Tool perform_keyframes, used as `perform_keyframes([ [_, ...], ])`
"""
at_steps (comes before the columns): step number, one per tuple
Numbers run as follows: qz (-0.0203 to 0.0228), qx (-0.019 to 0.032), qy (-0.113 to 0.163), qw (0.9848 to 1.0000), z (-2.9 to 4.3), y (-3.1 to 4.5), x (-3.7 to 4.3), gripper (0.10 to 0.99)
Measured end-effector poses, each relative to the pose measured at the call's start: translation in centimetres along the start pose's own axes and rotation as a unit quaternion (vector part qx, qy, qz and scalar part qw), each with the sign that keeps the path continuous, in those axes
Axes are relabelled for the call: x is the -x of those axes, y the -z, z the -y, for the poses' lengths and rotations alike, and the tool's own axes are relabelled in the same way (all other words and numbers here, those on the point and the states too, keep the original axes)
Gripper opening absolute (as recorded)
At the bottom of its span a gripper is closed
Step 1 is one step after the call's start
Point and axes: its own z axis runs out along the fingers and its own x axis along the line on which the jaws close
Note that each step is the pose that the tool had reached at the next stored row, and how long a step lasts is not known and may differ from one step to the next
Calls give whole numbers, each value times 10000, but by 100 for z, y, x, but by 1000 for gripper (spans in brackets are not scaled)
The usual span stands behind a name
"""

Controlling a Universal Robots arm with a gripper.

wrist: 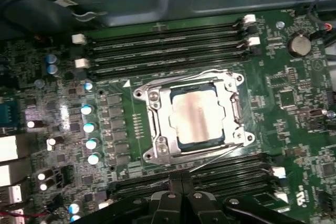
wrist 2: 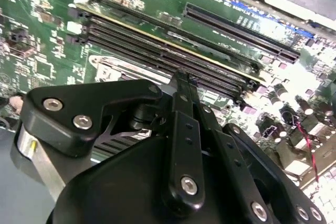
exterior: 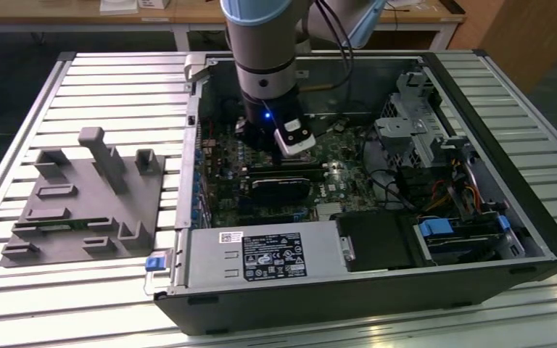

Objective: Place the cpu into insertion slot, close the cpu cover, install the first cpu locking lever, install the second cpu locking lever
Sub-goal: 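Install the second cpu locking lever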

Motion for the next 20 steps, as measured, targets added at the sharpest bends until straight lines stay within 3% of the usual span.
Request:
perform_keyframes([
  [9,-52,270,5,9996,64,-38,-53,106],
  [13,-85,459,-18,9989,89,-46,-50,106],
  [20,-98,524,-26,9986,188,-83,-38,106],
])
